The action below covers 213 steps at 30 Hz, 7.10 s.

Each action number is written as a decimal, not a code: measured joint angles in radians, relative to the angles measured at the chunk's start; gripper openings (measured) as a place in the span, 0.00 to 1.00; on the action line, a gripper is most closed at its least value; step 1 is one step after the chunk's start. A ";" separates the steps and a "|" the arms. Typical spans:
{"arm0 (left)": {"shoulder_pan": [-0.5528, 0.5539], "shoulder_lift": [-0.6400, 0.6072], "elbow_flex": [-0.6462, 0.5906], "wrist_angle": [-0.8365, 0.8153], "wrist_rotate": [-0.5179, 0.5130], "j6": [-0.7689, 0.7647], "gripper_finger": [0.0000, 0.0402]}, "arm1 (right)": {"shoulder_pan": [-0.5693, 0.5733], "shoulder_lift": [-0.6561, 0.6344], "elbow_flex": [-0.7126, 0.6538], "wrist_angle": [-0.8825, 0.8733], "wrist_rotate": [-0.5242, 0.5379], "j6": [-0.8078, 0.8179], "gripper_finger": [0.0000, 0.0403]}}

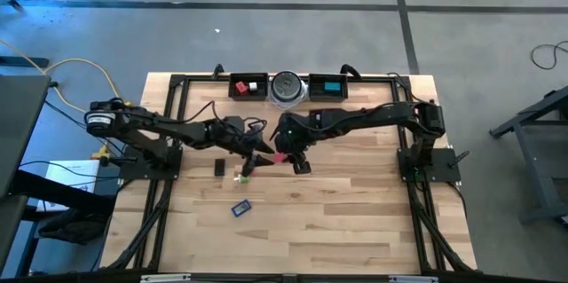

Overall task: Pick & Place Office items
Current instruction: Put the right pink charger adapter into the left black basket

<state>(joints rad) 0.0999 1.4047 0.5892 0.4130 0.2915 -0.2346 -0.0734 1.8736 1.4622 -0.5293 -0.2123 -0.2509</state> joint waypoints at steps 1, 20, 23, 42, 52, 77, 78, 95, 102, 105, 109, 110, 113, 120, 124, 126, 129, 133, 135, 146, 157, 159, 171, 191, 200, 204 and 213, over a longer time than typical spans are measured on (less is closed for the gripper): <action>0.000 0.008 0.000 0.000 -0.004 0.000 0.50 | 0.000 0.000 0.001 0.000 0.000 -0.006 0.36; -0.026 0.085 0.144 -0.106 -0.083 0.041 0.61 | -0.001 -0.002 -0.001 -0.004 0.005 -0.032 0.36; -0.026 0.085 0.146 -0.106 -0.085 0.039 0.62 | -0.001 -0.002 -0.001 0.002 0.006 -0.033 0.36; -0.026 0.085 0.147 -0.104 -0.119 0.077 0.42 | -0.001 -0.002 -0.001 0.006 0.011 -0.027 0.36; -0.026 0.085 0.148 -0.112 -0.152 0.170 0.42 | 0.008 -0.007 -0.001 0.018 0.076 -0.013 0.54; 0.004 -0.093 0.148 -0.250 -0.188 0.266 0.38 | -0.040 -0.253 -0.108 0.037 0.181 0.011 0.39; 0.009 -0.122 0.144 -0.264 -0.193 0.266 0.38 | -0.046 -0.276 -0.137 0.028 0.180 0.013 0.38; 0.017 -0.494 -0.238 0.226 -0.142 0.198 0.38 | -0.066 -0.455 -0.693 1.008 0.019 0.157 0.33; 0.032 -0.418 -0.253 0.304 -0.188 0.199 0.38 | -0.064 -0.326 -0.686 1.160 -0.034 0.206 0.33; 0.062 -0.387 -0.253 0.331 -0.196 0.197 0.38 | -0.061 -0.291 -0.687 1.212 -0.029 0.207 0.33; 0.098 -0.336 -0.253 0.396 -0.118 0.162 0.38 | -0.059 -0.240 -0.687 1.325 -0.028 0.243 0.33; 0.100 -0.322 -0.253 0.420 -0.096 0.156 0.38 | -0.061 -0.228 -0.687 1.358 -0.030 0.252 0.33; 0.097 -0.282 -0.253 0.475 -0.066 0.146 0.38 | -0.067 -0.204 -0.687 1.416 -0.033 0.266 0.33; 0.074 -0.198 -0.253 0.605 -0.049 0.136 0.38 | -0.066 -0.196 -0.686 1.460 -0.058 0.277 0.33; 0.061 -0.165 -0.252 0.665 -0.042 0.136 0.38 | -0.066 -0.196 -0.685 1.477 -0.056 0.284 0.34; 0.059 -0.148 -0.251 0.682 -0.043 0.136 0.38 | -0.066 -0.196 -0.685 1.479 -0.056 0.292 0.36; 0.059 -0.121 -0.251 0.727 -0.043 0.129 0.38 | -0.066 -0.196 -0.670 1.467 -0.056 0.311 0.40; 0.059 -0.079 -0.236 0.767 -0.043 0.124 0.38 | -0.058 -0.196 -0.631 1.430 -0.047 0.307 0.47; 0.059 -0.062 -0.226 0.768 -0.039 0.124 0.38 | -0.058 -0.196 -0.618 1.411 -0.048 0.302 0.49; 0.059 -0.051 -0.203 0.772 -0.025 0.122 0.38 | -0.058 -0.104 -0.581 1.463 -0.039 0.331 0.50; 0.044 -0.052 -0.204 0.767 -0.007 0.121 0.38 | -0.058 -0.058 -0.506 1.439 -0.154 0.337 0.50; 0.044 -0.052 -0.204 0.765 -0.009 0.122 0.38 | -0.059 -0.058 -0.506 1.442 -0.158 0.337 0.50; 0.049 -0.059 -0.204 0.706 0.007 0.133 0.38 | -0.086 -0.107 -0.498 1.302 -0.235 0.349 0.51; 0.064 -0.078 -0.205 0.700 -0.022 0.158 0.38 | -0.071 -0.135 -0.501 1.343 -0.144 0.303 0.51; 0.041 -0.078 -0.173 0.677 -0.035 0.178 0.38 | -0.064 -0.100 -0.501 1.423 -0.123 0.308 0.51; 0.040 -0.072 -0.161 0.660 -0.035 0.180 0.38 | -0.064 -0.100 -0.501 1.424 -0.118 0.310 0.51; 0.039 -0.010 -0.128 0.664 -0.032 0.174 0.38 | -0.063 -0.099 -0.502 1.400 -0.115 0.307 0.39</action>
<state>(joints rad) 0.1390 1.3949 0.4609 1.0773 0.2593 -0.0609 -0.1368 1.7747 0.9601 0.8705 -0.3269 0.0561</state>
